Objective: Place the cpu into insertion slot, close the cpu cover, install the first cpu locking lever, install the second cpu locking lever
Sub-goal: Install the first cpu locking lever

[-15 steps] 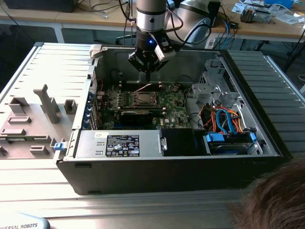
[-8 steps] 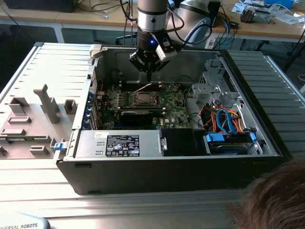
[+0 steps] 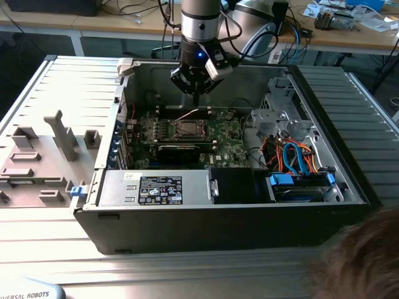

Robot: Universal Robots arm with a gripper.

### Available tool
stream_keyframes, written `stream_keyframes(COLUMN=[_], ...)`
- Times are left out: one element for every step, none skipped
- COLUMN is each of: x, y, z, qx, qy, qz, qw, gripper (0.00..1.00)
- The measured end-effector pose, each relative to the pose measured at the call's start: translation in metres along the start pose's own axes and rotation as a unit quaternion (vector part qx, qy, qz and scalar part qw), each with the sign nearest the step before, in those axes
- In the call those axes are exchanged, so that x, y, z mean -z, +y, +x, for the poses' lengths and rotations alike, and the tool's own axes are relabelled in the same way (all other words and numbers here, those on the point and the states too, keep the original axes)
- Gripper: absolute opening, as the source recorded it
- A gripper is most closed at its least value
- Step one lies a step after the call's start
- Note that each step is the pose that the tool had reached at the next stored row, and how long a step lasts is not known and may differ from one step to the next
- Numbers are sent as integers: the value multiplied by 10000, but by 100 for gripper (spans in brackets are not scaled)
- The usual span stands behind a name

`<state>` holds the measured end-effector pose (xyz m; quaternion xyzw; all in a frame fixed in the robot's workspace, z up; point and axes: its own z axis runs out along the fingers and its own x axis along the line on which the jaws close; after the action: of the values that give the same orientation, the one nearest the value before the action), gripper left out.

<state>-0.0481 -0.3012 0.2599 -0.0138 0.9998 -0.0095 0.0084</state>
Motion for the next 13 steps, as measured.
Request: stream_keyframes(x=[0, -1, -3, -6, -9, -13, -15, -16, -16, -17, -17, -17, -17], y=[0, 0, 0, 0, 0, 1, 1, 0, 0, 1, 1, 1, 1], z=[-3, -6, -6, -7, -8, -9, -10, -12, -13, -13, -13, -13, -14], qx=[1, 0, 0, 0, 0, 1, 1, 1, 1, 0, 0, 0, 1], qy=[0, 0, 0, 0, 0, 0, 1, 0, 0, 0, 0, 0, 0], qz=[0, 1, 2, 4, 6, 7, 7, 7, 7, 7, 7, 7, 7], qw=[10000, 10000, 10000, 10000, 10000, 10000, 10000, 10000, 10000, 10000, 10000, 10000, 10000], gripper=[11, 11, 11, 11, 11, 11, 11, 11, 11, 11, 11, 11, 11])
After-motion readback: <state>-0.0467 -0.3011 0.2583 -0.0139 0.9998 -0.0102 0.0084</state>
